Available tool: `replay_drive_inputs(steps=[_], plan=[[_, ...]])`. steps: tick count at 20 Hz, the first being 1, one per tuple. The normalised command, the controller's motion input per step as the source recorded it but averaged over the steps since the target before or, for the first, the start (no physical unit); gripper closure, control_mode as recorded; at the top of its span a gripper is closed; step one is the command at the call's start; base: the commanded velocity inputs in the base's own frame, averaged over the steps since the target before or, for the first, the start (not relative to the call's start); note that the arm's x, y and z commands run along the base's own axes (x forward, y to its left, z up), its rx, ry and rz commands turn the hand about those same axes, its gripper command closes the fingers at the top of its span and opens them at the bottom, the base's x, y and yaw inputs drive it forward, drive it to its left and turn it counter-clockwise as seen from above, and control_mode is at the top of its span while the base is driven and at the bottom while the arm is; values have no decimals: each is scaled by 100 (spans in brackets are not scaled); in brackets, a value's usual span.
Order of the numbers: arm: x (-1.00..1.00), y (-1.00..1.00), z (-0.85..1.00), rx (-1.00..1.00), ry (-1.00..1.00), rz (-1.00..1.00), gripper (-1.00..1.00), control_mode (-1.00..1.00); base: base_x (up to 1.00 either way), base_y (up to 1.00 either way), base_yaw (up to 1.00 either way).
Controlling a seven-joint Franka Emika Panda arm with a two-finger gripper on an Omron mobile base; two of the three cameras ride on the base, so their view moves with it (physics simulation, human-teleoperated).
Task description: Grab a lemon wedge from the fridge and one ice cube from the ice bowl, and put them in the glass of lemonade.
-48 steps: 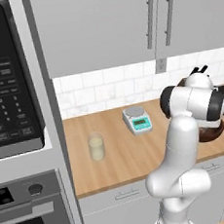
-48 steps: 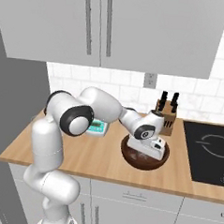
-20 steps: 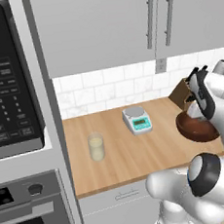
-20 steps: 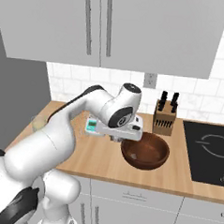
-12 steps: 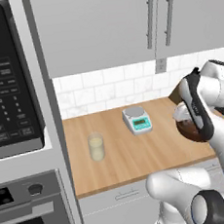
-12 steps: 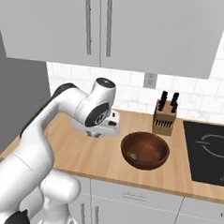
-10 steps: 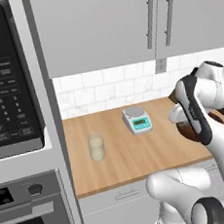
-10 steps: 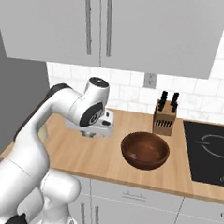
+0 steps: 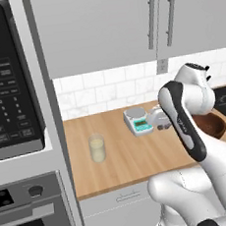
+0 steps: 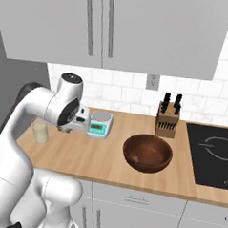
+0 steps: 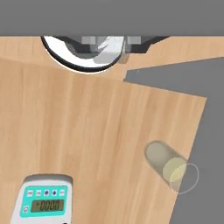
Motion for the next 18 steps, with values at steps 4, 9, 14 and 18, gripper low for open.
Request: replay_drive_inputs(steps=[4,9,14,18], plan=[[0,72,0,20,10,0,100,-100,0,0,0],[-2,84,0,17,11,1,100,-100,0,0,0],[0,90,0,3,1,4,100,-100,0,0,0],[9,65,-3,0,-1,3,100,-100,0,0,0]])
